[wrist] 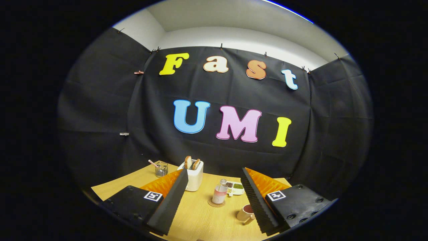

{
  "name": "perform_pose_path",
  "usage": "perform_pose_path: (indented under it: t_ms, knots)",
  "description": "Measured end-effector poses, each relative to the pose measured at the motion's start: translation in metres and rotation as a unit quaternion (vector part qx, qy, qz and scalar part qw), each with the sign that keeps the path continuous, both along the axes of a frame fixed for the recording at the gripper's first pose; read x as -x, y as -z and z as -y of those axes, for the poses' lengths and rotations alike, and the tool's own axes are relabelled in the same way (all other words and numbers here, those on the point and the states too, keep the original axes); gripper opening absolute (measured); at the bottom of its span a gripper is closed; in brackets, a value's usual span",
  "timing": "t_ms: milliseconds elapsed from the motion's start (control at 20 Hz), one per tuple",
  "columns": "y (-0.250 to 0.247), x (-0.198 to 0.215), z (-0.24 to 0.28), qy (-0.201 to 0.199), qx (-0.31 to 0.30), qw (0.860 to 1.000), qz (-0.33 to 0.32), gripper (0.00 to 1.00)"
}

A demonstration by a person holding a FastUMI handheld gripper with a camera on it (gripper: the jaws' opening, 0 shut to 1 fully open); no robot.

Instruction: Take the bottle from table, then pour the juice into the cup, finally place the bottle on the coaster

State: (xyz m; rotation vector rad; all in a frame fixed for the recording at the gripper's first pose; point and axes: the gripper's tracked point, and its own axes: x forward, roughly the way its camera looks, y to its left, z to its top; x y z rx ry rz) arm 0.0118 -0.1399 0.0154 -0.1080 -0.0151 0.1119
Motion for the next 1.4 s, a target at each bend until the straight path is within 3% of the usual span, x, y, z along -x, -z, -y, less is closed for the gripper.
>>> perform_pose_path:
  t_ms: [1400]
  knots:
    - [0.038,-0.014,0.034,0.009,-0.061,0.997,-0.042,0.97]
